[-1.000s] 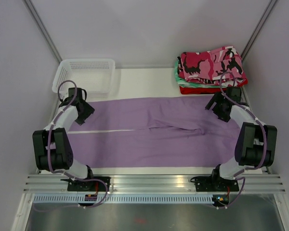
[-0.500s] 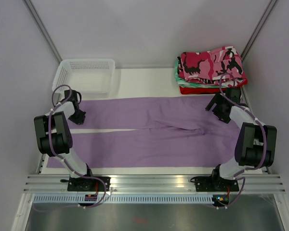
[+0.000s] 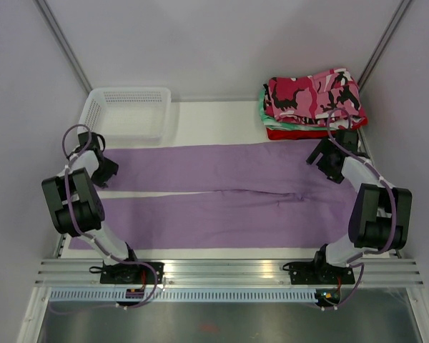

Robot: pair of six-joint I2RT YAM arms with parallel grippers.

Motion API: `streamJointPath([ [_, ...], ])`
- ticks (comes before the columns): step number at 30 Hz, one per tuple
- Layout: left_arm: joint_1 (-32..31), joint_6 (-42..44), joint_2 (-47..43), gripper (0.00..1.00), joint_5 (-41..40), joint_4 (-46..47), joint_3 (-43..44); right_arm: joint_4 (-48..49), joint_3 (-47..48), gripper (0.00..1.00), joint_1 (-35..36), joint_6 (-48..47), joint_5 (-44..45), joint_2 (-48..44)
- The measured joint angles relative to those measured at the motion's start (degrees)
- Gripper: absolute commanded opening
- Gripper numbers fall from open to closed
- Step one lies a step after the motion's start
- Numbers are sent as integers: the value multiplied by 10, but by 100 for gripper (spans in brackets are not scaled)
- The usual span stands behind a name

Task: Fold and stack the trousers
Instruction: Flatten the trousers out, then fold the trousers

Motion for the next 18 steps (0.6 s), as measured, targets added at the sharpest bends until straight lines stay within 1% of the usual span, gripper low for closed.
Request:
streamJointPath([
  [1,0,8,-17,95,8,-4,-1,-8,4,98,0,0,1,-3],
  [4,0,34,-102,99,35,-14,0,-34,25,98,-1,-1,14,-30],
  [8,0,47,-246,100,70,-32,-2,-43,50,98,-8,3,21,-94],
  [11,0,39,-349,100,78,-51,-28,-43,50,98,-17,20,19,-143],
  [15,0,-14,-469,99,58,-134,-111,-27,5,98,-22,50,10,-205],
  [18,0,-84,-535,98,6,-232,-165,-30,-23,98,-19,60,-5,-218],
])
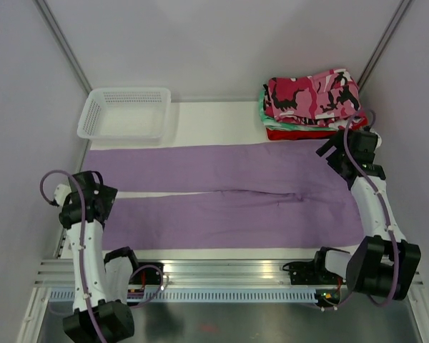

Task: Fold and stack the trousers
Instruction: Fold the trousers

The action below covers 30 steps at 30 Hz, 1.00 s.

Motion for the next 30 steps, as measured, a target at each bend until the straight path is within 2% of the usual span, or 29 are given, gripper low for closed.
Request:
streamJointPath([
  [3,0,-88,-52,98,-54,-91,-23,2,3,98,14,0,-14,35],
  [6,0,-171,-73,98,-96,-135,-27,2,18,98,41,1,-40,90],
  [10,8,-279,-11,98,-156,-163,-44,7,49,98,68,8,-91,158],
  [12,25,-296,37,97,-165,-157,-59,11,53,98,74,12,-106,173],
  [15,85,-279,94,96,-155,-106,-87,12,53,98,75,14,-118,179],
  [18,181,-224,91,96,-119,-22,-126,12,54,98,75,14,-121,179],
  [21,243,-177,73,96,-92,26,-151,14,55,98,75,14,-120,179],
  [26,296,-122,61,95,-70,80,-165,14,55,98,75,14,-115,179],
  [30,333,-90,36,95,-38,133,-215,12,55,98,75,13,-110,179],
])
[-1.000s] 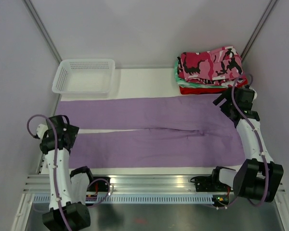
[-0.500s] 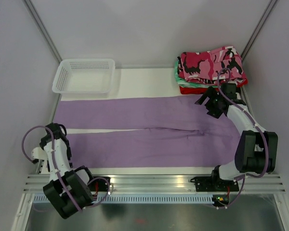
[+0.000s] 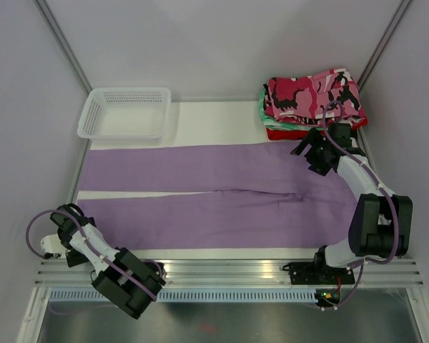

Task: Fold and stack the trousers
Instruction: Fold the trousers

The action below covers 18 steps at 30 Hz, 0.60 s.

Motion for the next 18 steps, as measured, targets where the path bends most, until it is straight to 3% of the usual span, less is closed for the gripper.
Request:
streamJointPath([
  [4,3,20,-14,94,21,24,-15,-10,0,98,0,-2,12,-1],
  [8,3,34,-2,88,25,41,-15,-17,0,98,0,-3,23,-4],
  [11,4,44,13,74,25,57,-15,-21,0,98,0,-4,33,-11],
  [12,4,47,18,59,25,61,-15,-24,0,98,0,-3,38,-15],
  [17,5,57,31,29,30,73,-17,-30,-12,98,-1,19,71,-59],
  [18,4,58,31,17,33,73,-18,-31,-18,98,-3,27,76,-74],
])
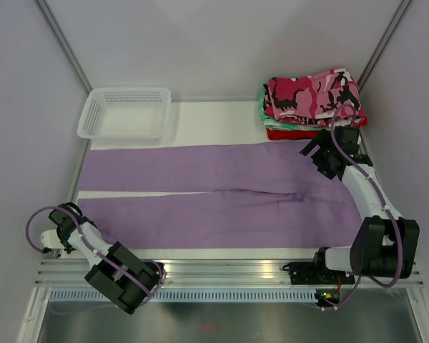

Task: Fold and stack the trousers
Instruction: Fold the trousers

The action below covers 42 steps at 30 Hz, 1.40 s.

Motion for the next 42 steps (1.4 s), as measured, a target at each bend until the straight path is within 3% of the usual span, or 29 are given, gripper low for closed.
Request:
streamJointPath([
  [2,0,1,-3,2,8,-2,-2,-2,-11,98,-9,19,7,-23],
  [8,0,3,-8,2,20,-13,-2,-47,-40,98,-117,81,29,-45],
  [14,0,6,22,2,30,-15,10,-166,-66,98,-176,127,185,-106],
  [22,0,17,48,2,53,-10,22,-238,-120,98,-265,170,267,-148],
  [28,0,21,64,2,63,-10,31,-268,-151,98,-318,186,282,-131],
  [38,0,21,68,2,63,-12,33,-256,-205,94,-342,185,276,-128],
  [42,0,21,68,2,63,-14,34,-220,-226,80,-346,179,270,-122],
])
